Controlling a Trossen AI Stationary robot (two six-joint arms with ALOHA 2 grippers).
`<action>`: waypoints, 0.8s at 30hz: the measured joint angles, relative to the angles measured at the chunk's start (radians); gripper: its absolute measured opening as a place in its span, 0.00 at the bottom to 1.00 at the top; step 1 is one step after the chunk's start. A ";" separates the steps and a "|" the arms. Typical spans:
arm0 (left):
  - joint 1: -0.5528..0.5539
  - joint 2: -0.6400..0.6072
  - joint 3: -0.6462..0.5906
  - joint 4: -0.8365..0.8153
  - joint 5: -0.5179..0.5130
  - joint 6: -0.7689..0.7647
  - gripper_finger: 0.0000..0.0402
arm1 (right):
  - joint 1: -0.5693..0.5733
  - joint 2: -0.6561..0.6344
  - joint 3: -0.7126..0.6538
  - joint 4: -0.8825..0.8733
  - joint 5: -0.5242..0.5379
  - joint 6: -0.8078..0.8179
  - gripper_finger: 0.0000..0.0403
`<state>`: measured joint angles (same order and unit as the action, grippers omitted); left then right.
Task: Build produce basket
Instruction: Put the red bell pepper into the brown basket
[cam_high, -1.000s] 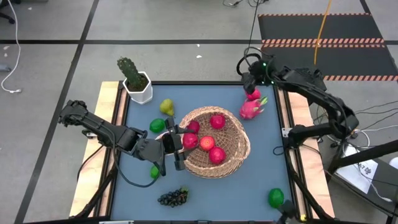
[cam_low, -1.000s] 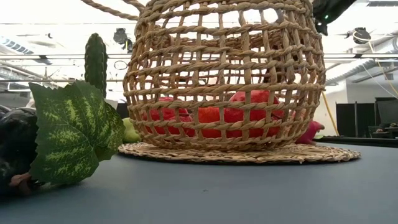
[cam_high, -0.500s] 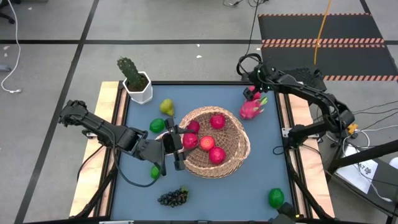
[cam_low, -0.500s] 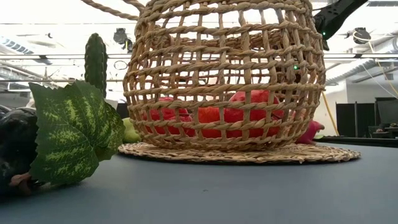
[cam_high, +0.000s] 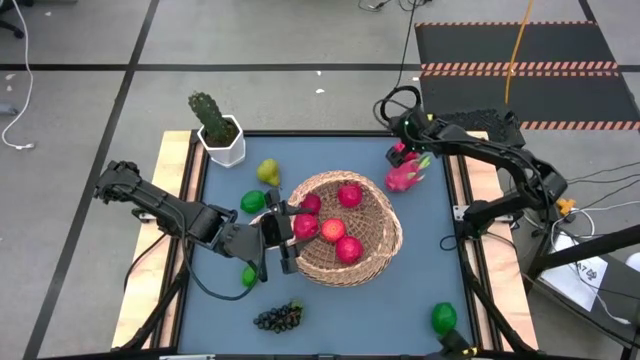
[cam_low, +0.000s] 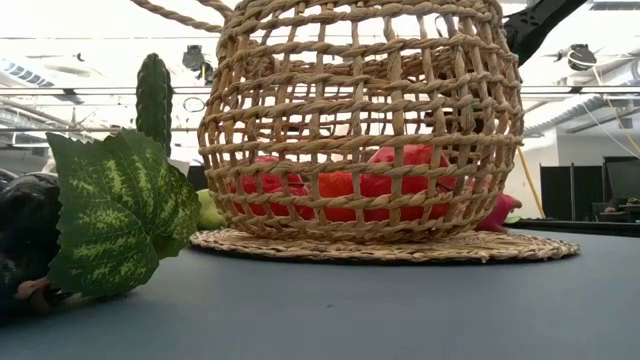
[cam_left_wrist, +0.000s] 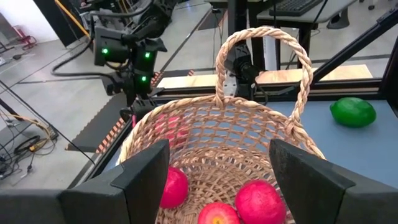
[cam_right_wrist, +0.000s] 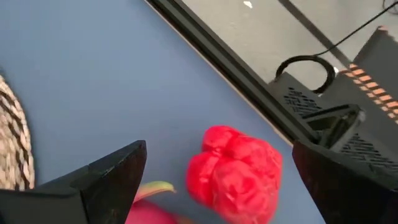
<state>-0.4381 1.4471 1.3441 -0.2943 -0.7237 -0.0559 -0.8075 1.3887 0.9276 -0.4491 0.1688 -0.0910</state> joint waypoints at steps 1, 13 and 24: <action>0.000 0.000 0.000 0.000 0.000 0.000 0.68 | 0.009 0.008 0.000 0.000 0.018 0.005 0.99; 0.000 0.000 0.000 0.000 0.000 -0.002 0.68 | 0.093 0.116 0.000 0.011 0.231 0.044 0.99; 0.000 0.000 0.000 0.006 -0.001 0.009 0.68 | 0.103 0.151 0.000 0.022 0.302 0.005 0.99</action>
<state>-0.4381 1.4471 1.3437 -0.2886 -0.7242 -0.0471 -0.7048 1.5398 0.9272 -0.4266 0.4710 -0.0858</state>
